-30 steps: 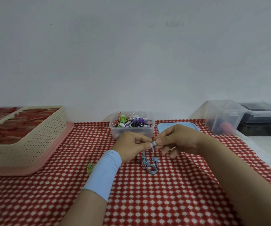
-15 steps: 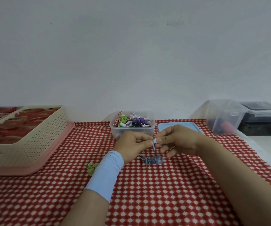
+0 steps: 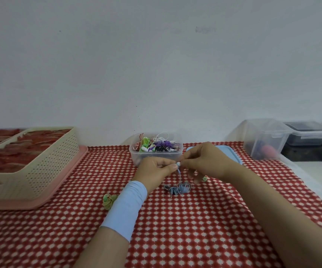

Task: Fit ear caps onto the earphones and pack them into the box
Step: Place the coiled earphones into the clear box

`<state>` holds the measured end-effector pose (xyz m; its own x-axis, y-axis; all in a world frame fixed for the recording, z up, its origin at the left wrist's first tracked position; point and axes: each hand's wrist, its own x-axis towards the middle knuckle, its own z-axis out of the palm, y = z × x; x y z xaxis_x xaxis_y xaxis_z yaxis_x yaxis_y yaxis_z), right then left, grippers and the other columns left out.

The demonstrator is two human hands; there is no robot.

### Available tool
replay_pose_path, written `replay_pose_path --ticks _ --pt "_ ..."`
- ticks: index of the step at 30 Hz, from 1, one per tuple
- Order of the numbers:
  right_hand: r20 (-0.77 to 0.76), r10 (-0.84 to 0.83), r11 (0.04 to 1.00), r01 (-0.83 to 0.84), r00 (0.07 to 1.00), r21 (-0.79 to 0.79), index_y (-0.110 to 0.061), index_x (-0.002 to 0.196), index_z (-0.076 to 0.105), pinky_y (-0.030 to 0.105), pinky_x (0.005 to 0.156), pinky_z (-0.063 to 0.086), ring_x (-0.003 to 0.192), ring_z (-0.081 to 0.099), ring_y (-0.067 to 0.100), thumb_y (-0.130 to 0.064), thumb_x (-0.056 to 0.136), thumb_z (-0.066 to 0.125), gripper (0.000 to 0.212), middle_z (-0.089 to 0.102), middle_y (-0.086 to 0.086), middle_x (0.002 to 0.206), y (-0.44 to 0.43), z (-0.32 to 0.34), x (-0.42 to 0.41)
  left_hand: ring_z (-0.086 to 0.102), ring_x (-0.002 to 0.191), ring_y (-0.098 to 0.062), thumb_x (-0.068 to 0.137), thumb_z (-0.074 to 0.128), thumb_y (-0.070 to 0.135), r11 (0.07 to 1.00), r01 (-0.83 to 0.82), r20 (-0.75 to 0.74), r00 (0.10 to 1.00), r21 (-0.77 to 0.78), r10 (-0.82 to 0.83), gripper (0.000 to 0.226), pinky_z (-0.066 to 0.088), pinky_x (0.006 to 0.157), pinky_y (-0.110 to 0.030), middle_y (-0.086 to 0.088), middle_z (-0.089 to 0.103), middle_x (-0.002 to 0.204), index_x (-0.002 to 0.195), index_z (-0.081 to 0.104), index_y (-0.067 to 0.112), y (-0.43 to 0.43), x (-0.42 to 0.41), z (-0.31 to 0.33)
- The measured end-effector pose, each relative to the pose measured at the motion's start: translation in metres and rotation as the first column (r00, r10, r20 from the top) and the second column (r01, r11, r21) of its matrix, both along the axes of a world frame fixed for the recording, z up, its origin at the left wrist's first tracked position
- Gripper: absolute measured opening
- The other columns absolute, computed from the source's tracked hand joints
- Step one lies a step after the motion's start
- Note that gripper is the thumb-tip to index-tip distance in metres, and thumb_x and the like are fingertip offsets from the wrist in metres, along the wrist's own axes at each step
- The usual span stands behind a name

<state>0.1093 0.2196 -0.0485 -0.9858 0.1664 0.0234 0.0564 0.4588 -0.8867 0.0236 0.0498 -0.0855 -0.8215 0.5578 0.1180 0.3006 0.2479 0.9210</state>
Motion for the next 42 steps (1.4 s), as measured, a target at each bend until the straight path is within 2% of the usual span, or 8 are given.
replay_pose_path --ticks 9,13,16,21,24,30,36,42 --pt "-0.088 -0.056 0.993 0.065 0.995 0.098 -0.011 0.085 0.082 0.044 0.063 0.064 0.06 0.069 0.022 -0.015 0.084 0.083 0.005 0.076 0.009 0.073 0.001 -0.001 0.001 0.066 0.078 0.009 0.089 0.07 0.024 1.0 0.01 0.019 1.0 -0.015 -0.01 0.012 0.045 0.067 -0.002 0.013 0.075 0.09 0.098 0.078 0.022 0.001 0.003 0.002" --pt "-0.16 -0.005 0.992 0.025 0.987 0.123 -0.013 0.09 0.082 0.043 0.064 0.064 0.062 0.072 0.027 -0.008 0.086 0.08 0.007 0.077 0.003 0.074 -0.002 0.001 0.001 0.063 0.081 -0.011 0.093 0.064 0.026 0.996 0.09 0.146 0.985 0.025 -0.093 0.019 0.054 0.09 -0.031 -0.004 0.077 0.091 0.083 0.08 0.022 -0.003 0.0 0.003" --pt "-0.122 0.044 0.99 -0.027 0.992 0.141 -0.011 0.092 0.083 0.033 0.063 0.063 0.062 0.071 0.02 -0.004 0.085 0.079 0.011 0.078 0.006 0.077 -0.001 0.004 0.002 0.064 0.087 -0.023 0.093 0.065 0.028 0.992 0.109 0.257 0.959 0.059 -0.121 0.018 0.05 0.101 -0.048 -0.02 0.073 0.101 0.089 0.081 0.02 -0.005 -0.002 0.001" --pt "-0.138 0.048 0.981 -0.021 0.989 0.191 -0.015 0.087 0.084 0.035 0.065 0.064 0.064 0.072 0.026 -0.007 0.085 0.08 0.009 0.078 0.003 0.076 -0.001 0.005 0.002 0.068 0.083 -0.013 0.094 0.063 0.024 0.988 0.107 0.351 0.926 0.107 -0.138 0.017 0.053 0.096 -0.038 -0.002 0.077 0.086 0.09 0.077 0.015 -0.001 0.0 0.002" --pt "-0.157 0.022 0.988 0.002 0.987 0.154 -0.012 0.088 0.083 0.038 0.065 0.064 0.064 0.071 0.025 -0.007 0.086 0.079 0.007 0.078 0.003 0.076 -0.002 0.004 0.002 0.065 0.081 -0.016 0.094 0.062 0.019 0.98 0.077 0.417 0.897 0.182 -0.148 0.018 0.052 0.093 -0.041 -0.003 0.076 0.085 0.087 0.076 0.01 0.0 0.002 0.003" --pt "-0.132 0.003 0.992 0.014 0.991 0.129 -0.011 0.094 0.083 0.032 0.061 0.063 0.061 0.07 0.014 -0.005 0.084 0.081 0.012 0.079 0.005 0.081 -0.002 0.006 0.003 0.056 0.067 -0.008 0.094 0.063 0.015 0.971 0.055 0.458 0.875 0.231 -0.158 0.012 0.048 0.079 -0.028 0.001 0.073 0.079 0.094 0.075 0.012 0.001 -0.002 0.0" --pt "-0.146 -0.017 0.995 0.032 0.989 0.098 -0.009 0.091 0.083 0.037 0.062 0.064 0.06 0.068 0.013 -0.006 0.083 0.082 0.009 0.078 0.004 0.077 -0.003 0.005 0.002 0.056 0.064 -0.007 0.093 0.063 0.014 0.965 0.05 0.45 0.877 0.258 -0.166 0.011 0.049 0.073 -0.025 -0.001 0.072 0.08 0.094 0.074 0.011 0.002 -0.002 -0.002" --pt "-0.087 0.093 0.995 -0.091 0.992 0.026 -0.007 0.1 0.081 0.034 0.063 0.064 0.068 0.067 0.017 -0.007 0.094 0.07 0.013 0.078 0.014 0.089 0.002 0.009 0.006 0.054 0.065 -0.006 0.095 0.059 0.012 0.949 0.108 0.444 0.864 0.295 -0.236 0.014 0.049 0.069 -0.02 0.002 0.07 0.077 0.094 0.072 0.01 -0.002 -0.004 -0.003"
